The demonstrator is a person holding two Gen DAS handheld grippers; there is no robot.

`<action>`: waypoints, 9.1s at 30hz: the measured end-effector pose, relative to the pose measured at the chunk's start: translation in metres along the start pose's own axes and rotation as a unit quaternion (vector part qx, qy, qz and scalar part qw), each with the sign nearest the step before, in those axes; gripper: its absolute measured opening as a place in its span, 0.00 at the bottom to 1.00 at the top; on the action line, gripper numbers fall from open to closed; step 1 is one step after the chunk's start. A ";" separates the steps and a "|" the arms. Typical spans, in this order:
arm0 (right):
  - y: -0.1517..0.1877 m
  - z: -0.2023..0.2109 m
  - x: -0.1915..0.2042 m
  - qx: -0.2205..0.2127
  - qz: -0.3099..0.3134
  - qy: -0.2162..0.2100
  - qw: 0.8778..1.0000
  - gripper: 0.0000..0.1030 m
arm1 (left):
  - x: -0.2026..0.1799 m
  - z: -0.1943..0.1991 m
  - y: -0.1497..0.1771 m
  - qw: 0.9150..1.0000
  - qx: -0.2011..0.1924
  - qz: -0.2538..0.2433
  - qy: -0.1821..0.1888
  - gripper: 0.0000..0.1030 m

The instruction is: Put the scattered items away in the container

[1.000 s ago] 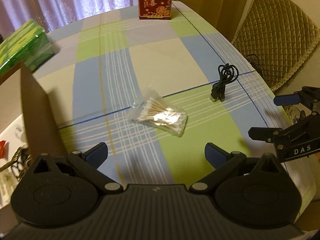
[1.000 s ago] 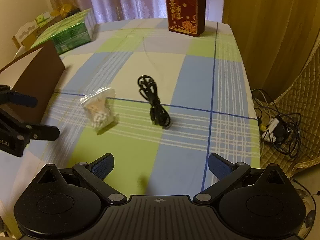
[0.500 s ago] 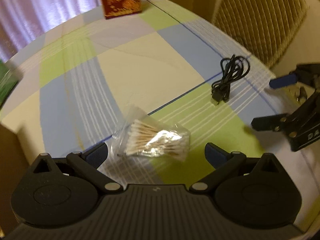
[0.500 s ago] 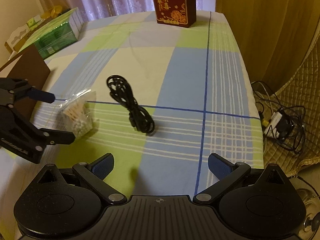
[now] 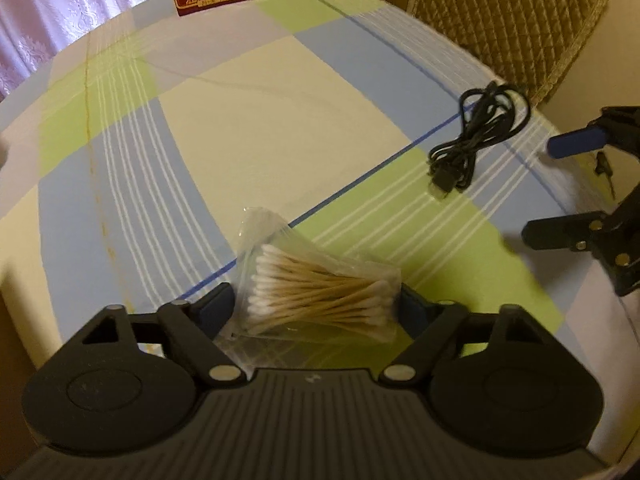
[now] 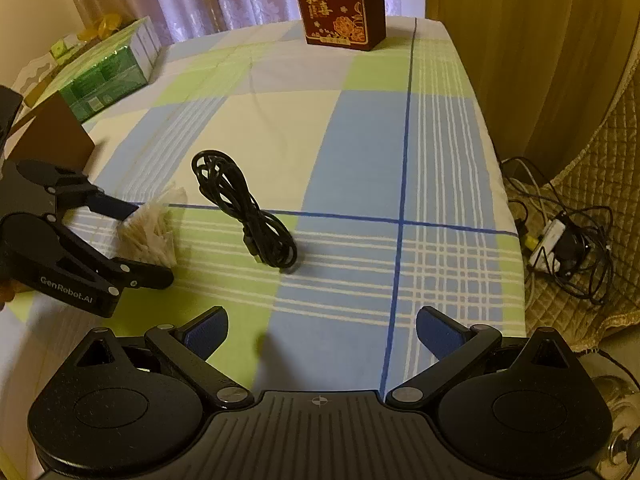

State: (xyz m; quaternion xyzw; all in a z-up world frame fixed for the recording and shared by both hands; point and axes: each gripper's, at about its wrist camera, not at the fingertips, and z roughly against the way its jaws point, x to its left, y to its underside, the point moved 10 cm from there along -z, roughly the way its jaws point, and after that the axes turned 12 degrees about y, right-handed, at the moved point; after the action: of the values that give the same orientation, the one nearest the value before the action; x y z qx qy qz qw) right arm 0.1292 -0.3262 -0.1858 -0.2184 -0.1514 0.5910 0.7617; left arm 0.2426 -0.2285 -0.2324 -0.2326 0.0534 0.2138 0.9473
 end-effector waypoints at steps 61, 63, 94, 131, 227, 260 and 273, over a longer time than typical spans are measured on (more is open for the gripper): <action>-0.061 0.120 0.129 -0.216 0.102 -0.086 0.967 0.18 | 0.011 0.220 0.087 0.959 -0.197 0.141 -0.146 0.66; -0.060 0.124 0.140 -0.213 0.099 -0.100 0.967 0.18 | 0.017 0.231 0.097 0.956 -0.202 0.149 -0.152 0.66; -0.075 0.140 0.327 -0.201 0.139 -0.202 0.948 0.18 | 0.131 0.333 0.221 0.921 -0.221 0.236 -0.218 0.66; -0.110 0.028 0.395 -0.131 0.181 -0.111 0.968 0.18 | 0.242 0.312 0.222 0.947 -0.178 0.201 -0.174 0.67; -0.103 0.057 0.400 -0.181 0.203 -0.107 0.956 0.88 | 0.248 0.312 0.233 0.931 -0.153 0.262 -0.205 0.97; 0.003 0.135 0.337 -0.125 0.144 -0.101 0.976 0.88 | 0.099 0.329 0.268 0.902 -0.178 0.312 -0.239 0.99; 0.024 0.147 0.319 -0.124 0.172 -0.100 0.972 0.88 | 0.049 0.321 0.275 0.892 -0.160 0.342 -0.249 0.99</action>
State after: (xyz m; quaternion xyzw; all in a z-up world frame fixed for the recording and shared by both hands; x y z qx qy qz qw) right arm 0.1185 0.0101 -0.0805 -0.2738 -0.2590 0.7085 0.5966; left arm 0.1694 0.1591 -0.0728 -0.2879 -0.1430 0.5809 0.7479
